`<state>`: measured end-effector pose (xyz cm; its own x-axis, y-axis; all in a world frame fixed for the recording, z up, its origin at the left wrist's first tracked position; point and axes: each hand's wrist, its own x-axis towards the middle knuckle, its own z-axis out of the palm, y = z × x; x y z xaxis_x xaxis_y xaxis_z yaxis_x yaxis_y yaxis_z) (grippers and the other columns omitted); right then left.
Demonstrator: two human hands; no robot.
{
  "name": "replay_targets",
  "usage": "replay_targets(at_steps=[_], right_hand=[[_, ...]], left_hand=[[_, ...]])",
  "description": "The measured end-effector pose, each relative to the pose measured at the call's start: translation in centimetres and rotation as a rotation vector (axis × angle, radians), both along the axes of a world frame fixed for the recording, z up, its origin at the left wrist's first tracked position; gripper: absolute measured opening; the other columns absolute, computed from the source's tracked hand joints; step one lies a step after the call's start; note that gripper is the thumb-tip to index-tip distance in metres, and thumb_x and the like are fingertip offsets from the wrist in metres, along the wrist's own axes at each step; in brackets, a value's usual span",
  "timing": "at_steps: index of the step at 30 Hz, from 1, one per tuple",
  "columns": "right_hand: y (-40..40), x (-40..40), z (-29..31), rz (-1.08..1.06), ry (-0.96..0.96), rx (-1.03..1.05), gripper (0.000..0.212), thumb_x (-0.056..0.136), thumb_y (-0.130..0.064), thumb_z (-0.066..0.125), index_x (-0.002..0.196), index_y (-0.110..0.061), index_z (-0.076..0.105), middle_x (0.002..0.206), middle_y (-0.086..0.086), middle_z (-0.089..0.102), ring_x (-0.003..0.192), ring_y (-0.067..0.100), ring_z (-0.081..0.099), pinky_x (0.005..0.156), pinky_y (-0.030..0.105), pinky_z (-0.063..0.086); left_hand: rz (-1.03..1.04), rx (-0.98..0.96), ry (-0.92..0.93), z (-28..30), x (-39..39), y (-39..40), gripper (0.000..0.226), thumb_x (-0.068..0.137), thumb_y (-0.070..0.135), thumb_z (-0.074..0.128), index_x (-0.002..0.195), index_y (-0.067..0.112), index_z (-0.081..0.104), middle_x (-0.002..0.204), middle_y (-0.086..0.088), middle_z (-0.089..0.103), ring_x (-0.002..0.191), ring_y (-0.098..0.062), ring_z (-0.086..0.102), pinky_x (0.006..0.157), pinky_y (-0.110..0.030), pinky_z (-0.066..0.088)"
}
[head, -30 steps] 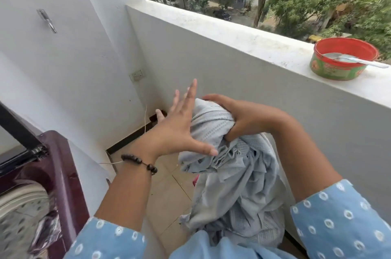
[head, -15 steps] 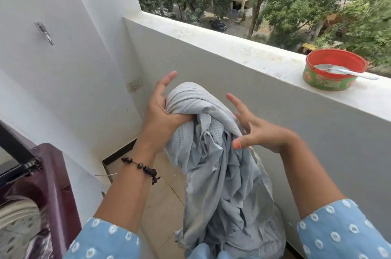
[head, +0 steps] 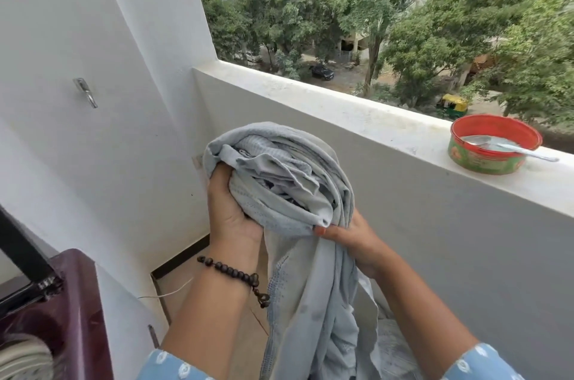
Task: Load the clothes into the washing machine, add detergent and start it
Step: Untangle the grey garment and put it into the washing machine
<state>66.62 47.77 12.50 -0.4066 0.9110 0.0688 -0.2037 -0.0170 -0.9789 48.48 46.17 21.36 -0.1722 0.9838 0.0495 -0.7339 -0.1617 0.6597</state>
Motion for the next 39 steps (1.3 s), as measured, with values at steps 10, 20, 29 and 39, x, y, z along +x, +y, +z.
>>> replay_targets(at_steps=[10, 20, 29, 39], right_hand=[[0.9, 4.1, 5.4, -0.191, 0.051, 0.175, 0.067, 0.065, 0.003, 0.059, 0.126, -0.022, 0.051, 0.102, 0.002, 0.072, 0.09, 0.025, 0.069, 0.075, 0.038, 0.057], [1.0, 0.6, 10.3, 0.155, -0.63, 0.509, 0.08, 0.07, -0.008, 0.078, 0.131, -0.034, 0.035, 0.111, -0.002, 0.066, 0.09, 0.012, 0.068, 0.078, 0.031, 0.055], [0.6, 2.1, 6.7, 0.185, -0.251, 0.218, 0.104, 0.071, -0.016, 0.08, 0.147, -0.048, 0.017, 0.134, 0.007, 0.052, 0.123, 0.02, 0.057, 0.101, 0.04, 0.049], [-0.2, 3.3, 3.8, 0.061, -0.212, 0.137, 0.121, 0.048, -0.056, 0.091, 0.148, -0.044, 0.025, 0.149, -0.011, 0.043, 0.135, 0.012, 0.047, 0.113, 0.049, 0.035]], left_hand=[[-0.403, -0.207, 0.861, -4.7, -5.7, -5.3, 0.136, 0.044, 0.048, 0.099, 0.154, 0.045, 0.019, 0.139, 0.012, 0.06, 0.127, -0.01, 0.058, 0.093, -0.033, 0.055], [-0.291, 0.137, 1.735, 2.2, -1.1, -2.3, 0.146, 0.051, 0.067, 0.086, 0.141, 0.06, -0.03, 0.16, 0.007, 0.035, 0.149, -0.017, 0.031, 0.122, -0.055, 0.02], [-0.051, 0.195, 1.416, 0.4, -1.8, -1.0, 0.119, 0.059, 0.036, 0.093, 0.147, 0.059, 0.016, 0.104, 0.006, 0.072, 0.092, -0.012, 0.072, 0.09, -0.039, 0.058], [0.312, 0.255, 0.477, 7.0, -1.9, -0.1, 0.089, 0.076, -0.005, 0.077, 0.148, 0.024, 0.032, 0.136, -0.011, 0.056, 0.102, -0.018, 0.068, 0.082, -0.033, 0.058]])
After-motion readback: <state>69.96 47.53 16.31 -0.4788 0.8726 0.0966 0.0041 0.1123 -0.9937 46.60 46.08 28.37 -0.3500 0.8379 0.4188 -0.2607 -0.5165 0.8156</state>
